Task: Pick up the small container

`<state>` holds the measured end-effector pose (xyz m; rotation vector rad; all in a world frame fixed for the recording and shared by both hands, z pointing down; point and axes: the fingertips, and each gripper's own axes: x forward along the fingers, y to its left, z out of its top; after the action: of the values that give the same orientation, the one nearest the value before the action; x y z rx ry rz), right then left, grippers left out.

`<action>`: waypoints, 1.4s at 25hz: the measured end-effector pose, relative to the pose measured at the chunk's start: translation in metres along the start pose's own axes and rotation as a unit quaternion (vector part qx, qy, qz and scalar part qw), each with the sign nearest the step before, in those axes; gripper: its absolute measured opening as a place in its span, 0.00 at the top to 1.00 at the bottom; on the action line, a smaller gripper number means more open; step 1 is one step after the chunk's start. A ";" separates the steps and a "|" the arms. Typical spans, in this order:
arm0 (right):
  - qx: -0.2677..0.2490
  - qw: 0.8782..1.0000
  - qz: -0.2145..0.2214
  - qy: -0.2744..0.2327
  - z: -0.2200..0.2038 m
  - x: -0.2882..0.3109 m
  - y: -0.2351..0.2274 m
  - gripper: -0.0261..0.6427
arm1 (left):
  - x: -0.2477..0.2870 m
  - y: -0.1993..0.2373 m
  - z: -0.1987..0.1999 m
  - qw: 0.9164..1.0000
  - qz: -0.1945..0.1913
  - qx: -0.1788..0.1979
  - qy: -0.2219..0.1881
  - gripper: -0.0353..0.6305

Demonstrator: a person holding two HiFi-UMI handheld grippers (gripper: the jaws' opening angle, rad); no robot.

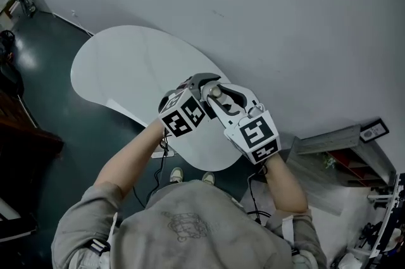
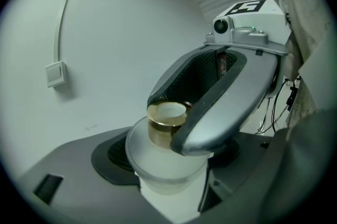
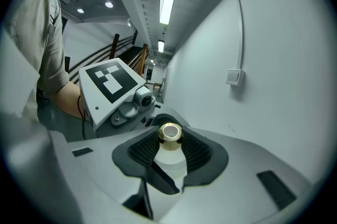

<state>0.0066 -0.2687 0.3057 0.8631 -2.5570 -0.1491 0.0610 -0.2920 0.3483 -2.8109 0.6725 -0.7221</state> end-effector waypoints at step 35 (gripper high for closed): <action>0.057 0.995 0.056 0.063 -0.091 -0.054 0.080 0.76 | 0.013 -0.131 -0.053 0.995 -0.042 -0.072 0.052 0.43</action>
<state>0.0406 -0.1689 0.3863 0.7419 -2.5065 0.0830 0.0955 -0.1843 0.4339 -2.9659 0.6500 -0.8725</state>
